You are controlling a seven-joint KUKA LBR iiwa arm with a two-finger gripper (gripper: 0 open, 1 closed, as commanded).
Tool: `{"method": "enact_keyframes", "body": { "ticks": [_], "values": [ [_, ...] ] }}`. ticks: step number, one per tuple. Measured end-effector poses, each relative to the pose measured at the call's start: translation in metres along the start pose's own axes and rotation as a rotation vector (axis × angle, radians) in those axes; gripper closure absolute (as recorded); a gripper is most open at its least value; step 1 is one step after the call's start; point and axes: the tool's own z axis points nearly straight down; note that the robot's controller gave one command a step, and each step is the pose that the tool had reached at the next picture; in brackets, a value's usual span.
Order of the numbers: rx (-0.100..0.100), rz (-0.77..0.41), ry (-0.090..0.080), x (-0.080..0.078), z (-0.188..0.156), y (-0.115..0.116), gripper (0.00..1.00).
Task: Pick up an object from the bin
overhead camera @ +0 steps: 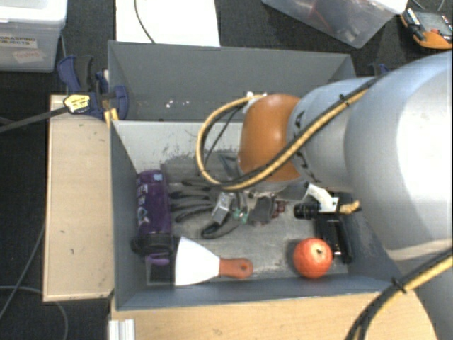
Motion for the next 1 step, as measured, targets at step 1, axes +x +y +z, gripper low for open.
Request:
{"method": "enact_keyframes", "body": {
  "ticks": [1],
  "values": [
    [0.000, -0.001, 0.000, 0.0000, 0.0000, 0.0000, 1.00]
  ]
}}
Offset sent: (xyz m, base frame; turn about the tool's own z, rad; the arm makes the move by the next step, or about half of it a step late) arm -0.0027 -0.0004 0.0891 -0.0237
